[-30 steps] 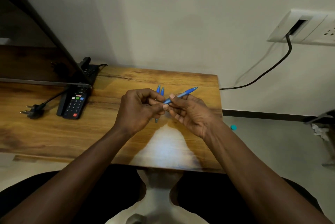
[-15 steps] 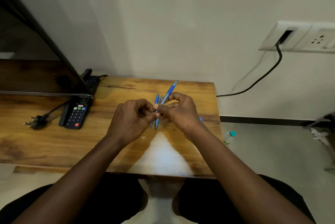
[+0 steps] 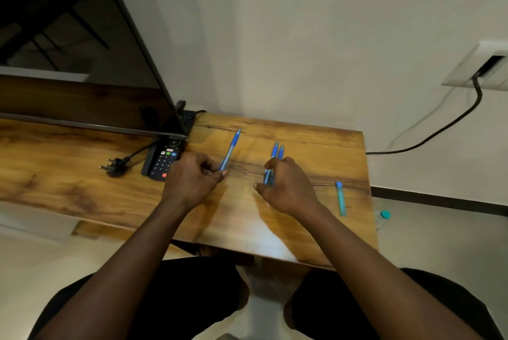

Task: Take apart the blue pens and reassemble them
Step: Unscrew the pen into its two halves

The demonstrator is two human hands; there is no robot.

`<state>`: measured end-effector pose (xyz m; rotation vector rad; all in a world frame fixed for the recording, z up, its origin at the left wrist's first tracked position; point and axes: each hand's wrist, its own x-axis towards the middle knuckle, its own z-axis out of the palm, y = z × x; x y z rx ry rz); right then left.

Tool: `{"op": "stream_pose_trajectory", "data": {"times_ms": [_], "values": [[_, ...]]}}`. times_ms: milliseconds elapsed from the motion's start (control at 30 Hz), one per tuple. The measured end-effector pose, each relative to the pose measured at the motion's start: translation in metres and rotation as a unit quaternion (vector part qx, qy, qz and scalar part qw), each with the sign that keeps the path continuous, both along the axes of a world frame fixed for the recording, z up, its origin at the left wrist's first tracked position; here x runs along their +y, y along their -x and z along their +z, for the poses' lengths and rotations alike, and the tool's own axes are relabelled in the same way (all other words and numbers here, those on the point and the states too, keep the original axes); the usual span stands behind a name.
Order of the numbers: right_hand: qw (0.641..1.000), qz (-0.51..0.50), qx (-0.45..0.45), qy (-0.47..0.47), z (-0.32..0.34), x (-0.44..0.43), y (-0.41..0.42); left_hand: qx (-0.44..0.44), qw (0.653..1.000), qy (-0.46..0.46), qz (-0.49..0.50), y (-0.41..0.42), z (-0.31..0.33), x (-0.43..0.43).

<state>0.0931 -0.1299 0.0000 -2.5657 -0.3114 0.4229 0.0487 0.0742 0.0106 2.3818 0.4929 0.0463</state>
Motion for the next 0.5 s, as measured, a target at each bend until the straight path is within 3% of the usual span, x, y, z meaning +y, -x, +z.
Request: {"op": "stream_pose_trajectory", "data": {"times_ms": [500], "values": [[0.994, 0.025, -0.072, 0.072, -0.002, -0.003, 0.004, 0.025, 0.996, -0.073, 0.04, -0.018, -0.029, 0.003]]}}
